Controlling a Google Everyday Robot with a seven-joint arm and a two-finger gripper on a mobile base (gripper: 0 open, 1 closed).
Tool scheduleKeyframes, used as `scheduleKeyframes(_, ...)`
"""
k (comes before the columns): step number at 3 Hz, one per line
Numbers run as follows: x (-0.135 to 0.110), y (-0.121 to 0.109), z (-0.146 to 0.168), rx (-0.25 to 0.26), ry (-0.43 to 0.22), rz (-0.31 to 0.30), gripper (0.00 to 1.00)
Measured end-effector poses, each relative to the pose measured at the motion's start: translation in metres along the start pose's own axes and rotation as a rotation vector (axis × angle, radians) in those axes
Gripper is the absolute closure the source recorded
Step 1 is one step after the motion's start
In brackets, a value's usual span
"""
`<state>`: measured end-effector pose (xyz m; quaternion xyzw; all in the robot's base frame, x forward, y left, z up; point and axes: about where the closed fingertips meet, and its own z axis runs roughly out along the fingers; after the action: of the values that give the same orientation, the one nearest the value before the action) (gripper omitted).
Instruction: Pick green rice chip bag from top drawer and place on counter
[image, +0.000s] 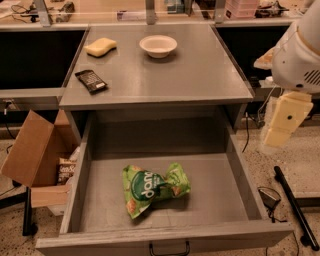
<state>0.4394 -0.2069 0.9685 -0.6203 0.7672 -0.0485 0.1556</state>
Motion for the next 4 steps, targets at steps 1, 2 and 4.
scheduleKeyframes(1,-0.020,0.017,0.045,-0.046,-0.003,-0.104,0.00)
scheduleKeyframes(2,-0.038,0.053,0.132,-0.152,-0.057,-0.185,0.00)
scheduleKeyframes(4,-0.050,0.081,0.194,-0.229,-0.104,-0.220,0.00)
